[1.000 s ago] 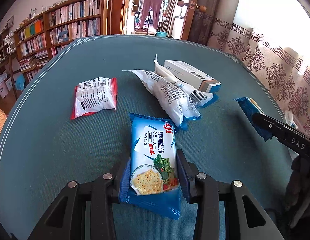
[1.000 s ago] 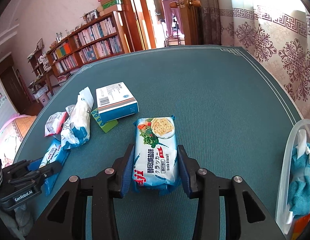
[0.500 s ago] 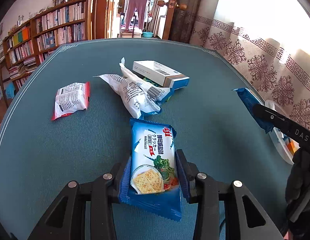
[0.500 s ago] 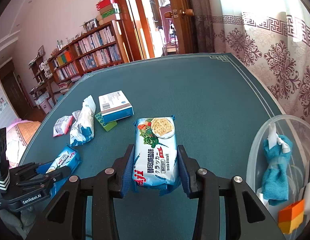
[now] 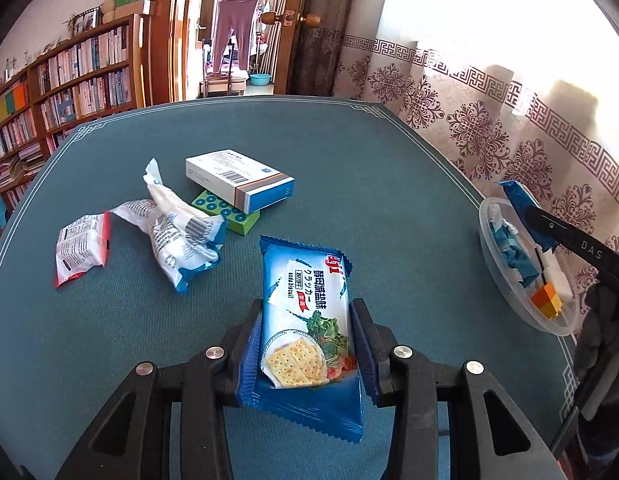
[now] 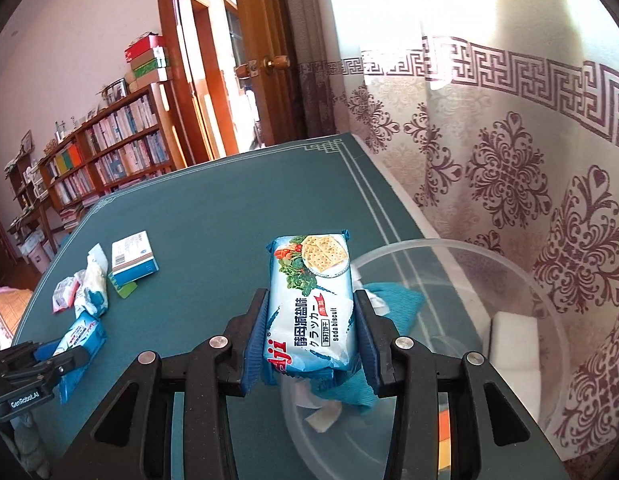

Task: Organize objects
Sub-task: 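Carry both cracker packets to the clear basin and open both grippers over it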

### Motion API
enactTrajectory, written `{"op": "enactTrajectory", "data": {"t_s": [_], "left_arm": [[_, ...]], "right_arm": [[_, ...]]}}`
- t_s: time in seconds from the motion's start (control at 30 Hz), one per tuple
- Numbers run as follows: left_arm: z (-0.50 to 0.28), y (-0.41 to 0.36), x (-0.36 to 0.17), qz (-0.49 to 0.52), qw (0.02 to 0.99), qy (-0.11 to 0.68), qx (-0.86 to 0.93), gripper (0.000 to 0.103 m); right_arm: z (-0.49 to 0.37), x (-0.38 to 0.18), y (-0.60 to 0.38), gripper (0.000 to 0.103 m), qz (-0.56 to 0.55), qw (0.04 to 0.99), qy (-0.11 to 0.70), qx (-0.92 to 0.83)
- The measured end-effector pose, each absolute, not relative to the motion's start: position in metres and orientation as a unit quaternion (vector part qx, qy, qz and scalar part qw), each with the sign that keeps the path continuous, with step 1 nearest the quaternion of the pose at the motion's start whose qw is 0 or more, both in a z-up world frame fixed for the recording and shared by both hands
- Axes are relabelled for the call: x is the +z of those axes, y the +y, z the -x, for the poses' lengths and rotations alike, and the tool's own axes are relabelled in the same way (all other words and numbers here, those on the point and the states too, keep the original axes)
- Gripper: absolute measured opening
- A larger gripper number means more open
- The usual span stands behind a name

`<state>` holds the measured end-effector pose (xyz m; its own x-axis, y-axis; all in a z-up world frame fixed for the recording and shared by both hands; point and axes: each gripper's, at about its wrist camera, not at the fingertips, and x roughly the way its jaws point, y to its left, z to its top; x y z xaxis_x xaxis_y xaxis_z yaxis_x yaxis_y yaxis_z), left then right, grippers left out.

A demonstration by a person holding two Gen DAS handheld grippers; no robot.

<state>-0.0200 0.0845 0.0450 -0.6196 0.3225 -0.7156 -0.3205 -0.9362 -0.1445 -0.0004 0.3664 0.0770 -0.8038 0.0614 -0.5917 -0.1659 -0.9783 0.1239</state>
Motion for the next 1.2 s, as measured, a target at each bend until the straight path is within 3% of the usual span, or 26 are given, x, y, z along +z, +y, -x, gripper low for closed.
{"op": "enactTrajectory", "data": {"t_s": [0.27, 0.57, 1.2], "left_arm": [[0.02, 0.111, 0.057, 0.387, 0.199, 0.017, 0.9, 0.044], [0.02, 0.146, 0.07, 0.376, 0.223, 0.032, 0.899, 0.044], [0.016, 0.244, 0.078, 0.38, 0.331, 0.06, 0.862, 0.044]], "right_arm": [[0.005, 0.065, 0.424, 0.042, 0.319, 0.133, 0.101, 0.933], [0.014, 0.049, 0.459, 0.043, 0.335, 0.139, 0.139, 0.921], [-0.067, 0.069, 0.434, 0.043, 0.264, 0.141, 0.041, 0.953]]}}
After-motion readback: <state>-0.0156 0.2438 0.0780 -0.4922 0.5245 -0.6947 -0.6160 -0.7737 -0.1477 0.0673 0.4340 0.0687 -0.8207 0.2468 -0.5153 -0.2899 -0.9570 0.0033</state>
